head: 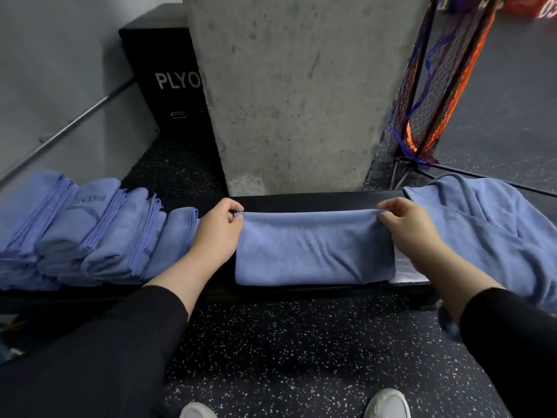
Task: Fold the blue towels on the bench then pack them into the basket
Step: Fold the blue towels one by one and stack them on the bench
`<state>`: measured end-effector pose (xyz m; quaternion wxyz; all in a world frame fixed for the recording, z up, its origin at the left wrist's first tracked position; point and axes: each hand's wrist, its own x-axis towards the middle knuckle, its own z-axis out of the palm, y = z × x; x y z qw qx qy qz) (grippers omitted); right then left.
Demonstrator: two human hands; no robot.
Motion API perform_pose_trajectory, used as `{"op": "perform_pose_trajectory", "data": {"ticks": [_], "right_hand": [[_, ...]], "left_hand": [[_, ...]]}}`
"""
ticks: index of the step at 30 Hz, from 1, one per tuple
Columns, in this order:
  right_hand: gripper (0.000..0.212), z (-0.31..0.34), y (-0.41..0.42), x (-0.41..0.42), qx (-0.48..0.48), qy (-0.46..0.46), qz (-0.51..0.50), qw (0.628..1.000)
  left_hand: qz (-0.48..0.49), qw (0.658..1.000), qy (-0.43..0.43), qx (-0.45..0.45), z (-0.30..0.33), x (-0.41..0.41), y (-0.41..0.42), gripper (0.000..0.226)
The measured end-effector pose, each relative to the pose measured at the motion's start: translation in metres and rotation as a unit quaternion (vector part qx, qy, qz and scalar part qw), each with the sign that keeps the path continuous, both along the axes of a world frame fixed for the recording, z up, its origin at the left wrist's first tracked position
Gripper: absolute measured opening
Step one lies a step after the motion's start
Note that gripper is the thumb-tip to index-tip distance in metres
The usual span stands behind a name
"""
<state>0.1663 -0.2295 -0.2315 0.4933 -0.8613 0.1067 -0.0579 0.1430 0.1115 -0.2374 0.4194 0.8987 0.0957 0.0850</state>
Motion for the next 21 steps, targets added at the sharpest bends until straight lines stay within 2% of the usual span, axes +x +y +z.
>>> {"op": "perform_pose_trajectory", "data": {"ticks": [3, 5, 7, 10, 12, 16, 19, 21], "right_hand": [[0.017, -0.010, 0.003, 0.019, -0.052, 0.013, -0.007, 0.999], [0.037, -0.018, 0.005, 0.025, -0.139, 0.025, 0.009, 0.990], [0.049, -0.021, 0.014, 0.024, -0.222, 0.010, 0.019, 0.975], [0.043, -0.016, 0.033, 0.016, -0.257, -0.061, 0.059, 0.963], [0.037, -0.013, 0.048, 0.008, -0.262, -0.093, 0.104, 0.955], [0.046, -0.027, 0.081, -0.014, -0.251, 0.002, 0.191, 0.949], [0.060, -0.052, 0.083, -0.028, -0.346, 0.086, 0.237, 0.904], [0.070, -0.060, 0.073, -0.032, -0.397, 0.077, 0.237, 0.883]], "left_hand": [[0.005, 0.999, 0.013, 0.037, -0.010, 0.017, 0.001, 0.018], [-0.001, 0.994, 0.015, 0.109, -0.014, 0.023, -0.001, 0.034], [-0.021, 0.983, -0.014, 0.180, -0.017, 0.025, -0.006, 0.039], [-0.121, 0.964, -0.072, 0.227, -0.025, 0.021, -0.021, 0.032], [-0.196, 0.944, -0.071, 0.256, -0.030, 0.016, -0.036, 0.033], [-0.298, 0.896, 0.004, 0.329, -0.041, 0.009, -0.057, 0.050], [-0.322, 0.873, 0.049, 0.364, -0.050, 0.004, -0.053, 0.058], [-0.324, 0.873, 0.061, 0.360, -0.053, 0.003, -0.049, 0.060]]}}
